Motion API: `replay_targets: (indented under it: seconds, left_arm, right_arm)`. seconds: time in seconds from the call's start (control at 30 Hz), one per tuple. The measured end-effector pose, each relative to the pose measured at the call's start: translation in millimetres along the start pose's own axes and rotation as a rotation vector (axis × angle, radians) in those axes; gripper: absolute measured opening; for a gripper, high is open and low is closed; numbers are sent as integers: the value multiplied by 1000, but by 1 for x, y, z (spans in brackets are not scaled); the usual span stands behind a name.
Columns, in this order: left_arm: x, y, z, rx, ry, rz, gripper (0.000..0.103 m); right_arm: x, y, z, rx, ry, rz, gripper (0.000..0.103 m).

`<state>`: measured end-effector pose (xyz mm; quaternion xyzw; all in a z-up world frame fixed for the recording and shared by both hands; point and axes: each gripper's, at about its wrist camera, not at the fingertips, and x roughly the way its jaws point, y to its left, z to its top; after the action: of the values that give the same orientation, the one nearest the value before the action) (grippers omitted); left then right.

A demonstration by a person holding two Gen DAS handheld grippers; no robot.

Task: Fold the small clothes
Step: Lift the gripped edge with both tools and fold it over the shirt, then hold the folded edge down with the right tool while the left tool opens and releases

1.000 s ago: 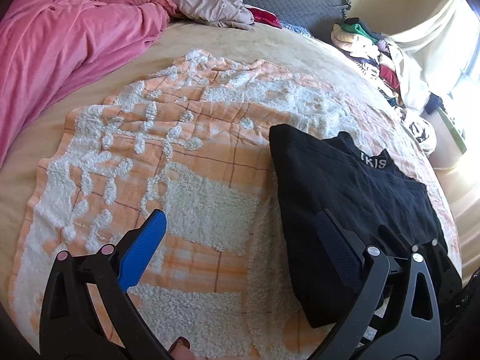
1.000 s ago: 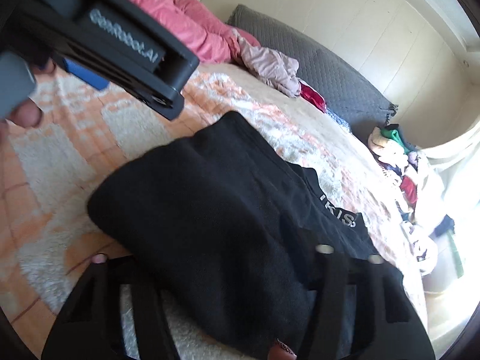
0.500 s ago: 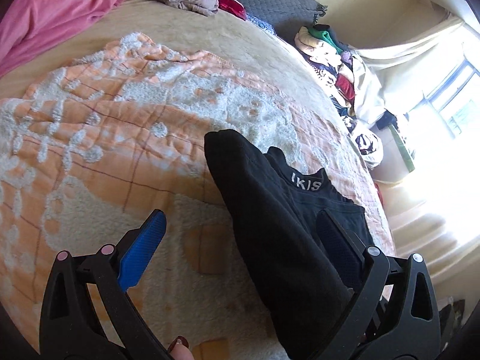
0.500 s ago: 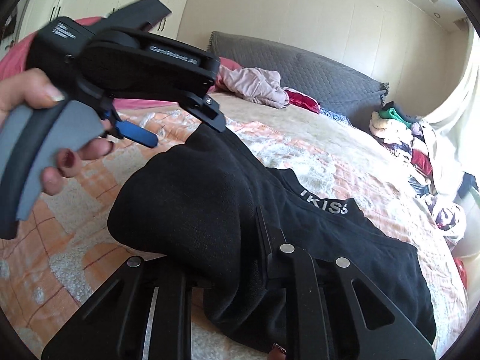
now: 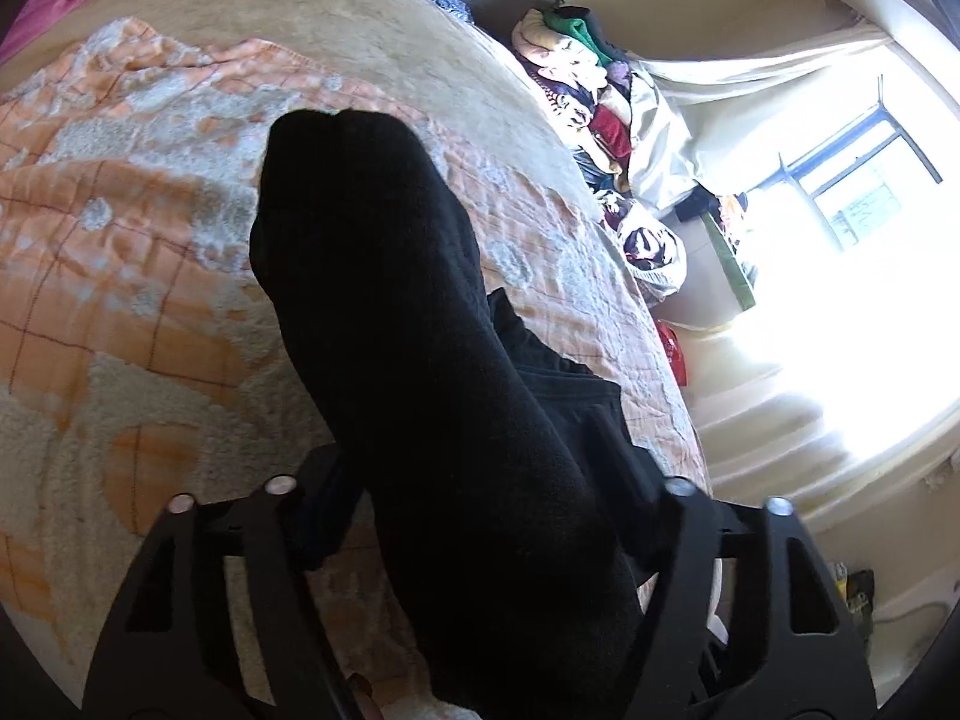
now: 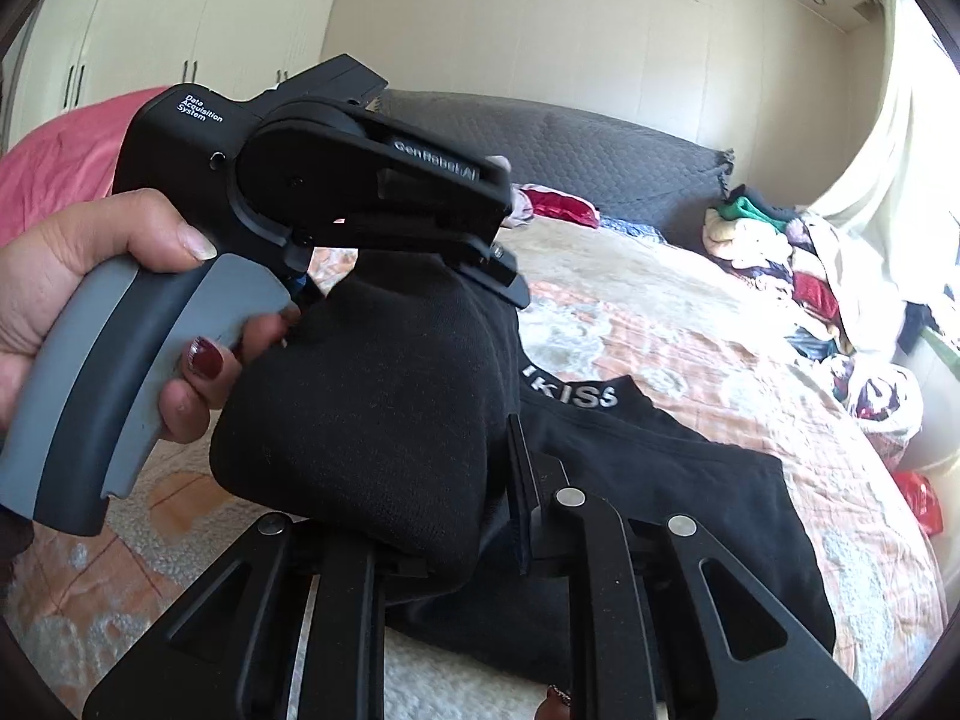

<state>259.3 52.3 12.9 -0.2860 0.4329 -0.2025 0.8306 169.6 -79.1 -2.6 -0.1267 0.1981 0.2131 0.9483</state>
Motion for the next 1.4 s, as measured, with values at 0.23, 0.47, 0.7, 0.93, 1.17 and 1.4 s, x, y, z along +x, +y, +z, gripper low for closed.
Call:
replay_targets:
  seconds: [0.23,0.47,0.7,0.93,1.17,1.4]
  left_arm:
    - [23,-46,-2,85,38,-23,35]
    - [64,-82,-9,144,98,-6,33]
    - [103,-96,-19,176,157,47,33]
    - [135,-113,-30,187,193,73,34]
    - [150,-136,-42,272,198,82,65]
    - [109,-132,-39,268,99,29,70]
  right_arm:
    - [-24,-40,-8,103,4,-25,15]
    - [-35,-89,-31,304,62,-8,15]
    - [-31,-131,-64,609,149,47,12]
    - [-42,-147,-89,837,187,127,12]
    - [-45,-160,-105,1015,209,184,12]
    - [-52,-177,-114,1150,236,294,27]
